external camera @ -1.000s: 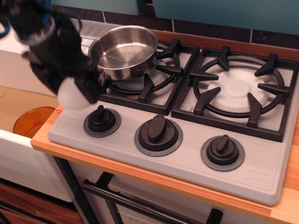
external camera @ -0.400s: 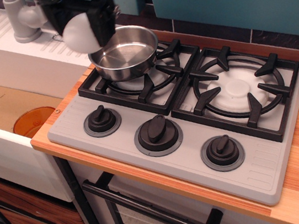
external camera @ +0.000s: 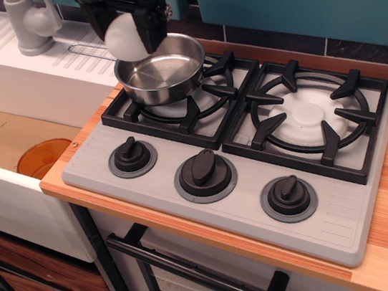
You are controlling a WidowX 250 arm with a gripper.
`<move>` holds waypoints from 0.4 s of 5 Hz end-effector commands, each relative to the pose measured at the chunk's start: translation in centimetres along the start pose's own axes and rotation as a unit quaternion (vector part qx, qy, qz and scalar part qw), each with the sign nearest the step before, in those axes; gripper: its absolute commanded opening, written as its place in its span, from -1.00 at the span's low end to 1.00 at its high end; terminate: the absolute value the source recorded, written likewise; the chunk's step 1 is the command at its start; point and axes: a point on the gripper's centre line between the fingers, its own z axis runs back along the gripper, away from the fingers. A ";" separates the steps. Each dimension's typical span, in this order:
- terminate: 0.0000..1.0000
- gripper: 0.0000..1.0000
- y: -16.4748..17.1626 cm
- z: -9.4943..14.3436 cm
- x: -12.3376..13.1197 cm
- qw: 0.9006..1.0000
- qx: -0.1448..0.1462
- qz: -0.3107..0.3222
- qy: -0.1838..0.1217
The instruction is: Put egg in pot or pan an put pot or pan on stove
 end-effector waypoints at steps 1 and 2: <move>-1.00 -1.00 0.9 0.3 2.2 0.999 0.004 -0.010 -0.046; -1.00 -1.00 1.1 0.1 2.8 0.999 0.002 -0.013 -0.042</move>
